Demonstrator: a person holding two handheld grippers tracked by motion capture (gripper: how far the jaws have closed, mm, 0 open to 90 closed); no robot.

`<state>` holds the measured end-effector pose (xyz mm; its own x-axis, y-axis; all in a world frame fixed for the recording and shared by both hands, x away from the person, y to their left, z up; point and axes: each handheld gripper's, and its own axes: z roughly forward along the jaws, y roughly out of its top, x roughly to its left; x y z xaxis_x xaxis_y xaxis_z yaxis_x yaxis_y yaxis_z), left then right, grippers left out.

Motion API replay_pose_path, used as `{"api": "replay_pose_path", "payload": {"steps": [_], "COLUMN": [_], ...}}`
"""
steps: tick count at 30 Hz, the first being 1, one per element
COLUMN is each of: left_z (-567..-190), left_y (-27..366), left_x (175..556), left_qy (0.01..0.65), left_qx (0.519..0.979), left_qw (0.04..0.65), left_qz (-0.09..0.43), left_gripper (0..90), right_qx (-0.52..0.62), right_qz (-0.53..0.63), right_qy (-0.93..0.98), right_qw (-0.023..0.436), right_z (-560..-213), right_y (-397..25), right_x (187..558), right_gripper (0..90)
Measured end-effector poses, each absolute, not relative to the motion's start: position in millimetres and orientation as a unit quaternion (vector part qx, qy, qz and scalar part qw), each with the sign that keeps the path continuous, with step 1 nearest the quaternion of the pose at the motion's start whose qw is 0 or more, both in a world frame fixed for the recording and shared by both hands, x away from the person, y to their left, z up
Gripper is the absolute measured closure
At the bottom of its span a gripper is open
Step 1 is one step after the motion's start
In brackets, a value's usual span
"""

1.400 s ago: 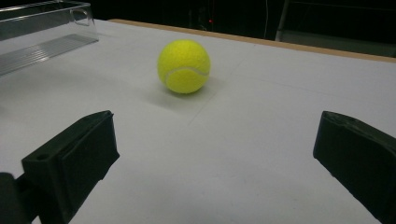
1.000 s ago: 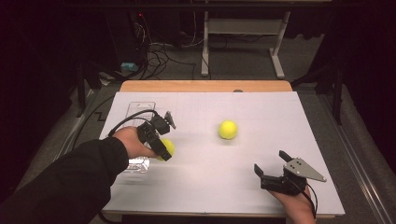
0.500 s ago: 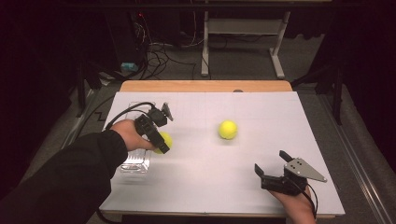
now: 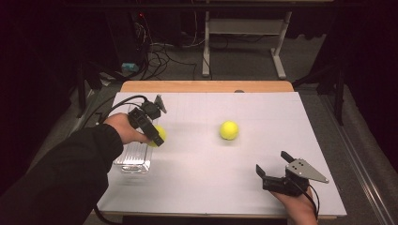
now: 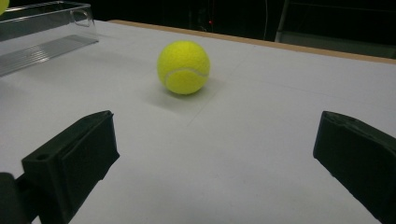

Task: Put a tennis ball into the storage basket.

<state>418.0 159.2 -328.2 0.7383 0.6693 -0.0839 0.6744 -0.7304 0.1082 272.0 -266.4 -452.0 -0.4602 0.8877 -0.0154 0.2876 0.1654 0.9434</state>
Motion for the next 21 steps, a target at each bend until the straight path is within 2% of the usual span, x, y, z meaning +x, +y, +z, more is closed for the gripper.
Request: {"api": "replay_pose_path", "payload": {"steps": [21], "left_z": [-319], "left_y": [189], "left_x": [437], "left_qy": [0.399], "left_qx": [0.914], "left_qw": [0.065], "left_qz": [-0.014], "left_gripper": [27.3], "right_qx": [0.42], "right_qz": [0.49], "right_qy": [0.701], "right_qw": [0.303], "right_z": [-452], "right_y": [-266], "right_x": [272], "right_gripper": [0.0]}}
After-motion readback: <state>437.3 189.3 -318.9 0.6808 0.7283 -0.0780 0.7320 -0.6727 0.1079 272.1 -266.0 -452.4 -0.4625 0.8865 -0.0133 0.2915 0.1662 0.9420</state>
